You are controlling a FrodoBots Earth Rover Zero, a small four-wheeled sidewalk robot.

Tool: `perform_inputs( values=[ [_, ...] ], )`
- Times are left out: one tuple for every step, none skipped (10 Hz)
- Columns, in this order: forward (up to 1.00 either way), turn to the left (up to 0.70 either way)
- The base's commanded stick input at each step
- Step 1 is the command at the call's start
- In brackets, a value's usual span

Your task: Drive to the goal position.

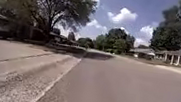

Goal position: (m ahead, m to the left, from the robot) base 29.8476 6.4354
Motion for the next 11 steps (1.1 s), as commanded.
perform_inputs(
  values=[
    [1.0, 0.0],
    [1.0, 0.0],
    [1.0, 0.0],
    [1.0, 0.0],
    [1.0, 0.0],
    [1.0, 0.0],
    [1.0, 0.0],
    [1.0, 0.0],
    [1.0, 0.0],
    [1.0, 0.0],
    [1.0, 0.0]
  ],
)
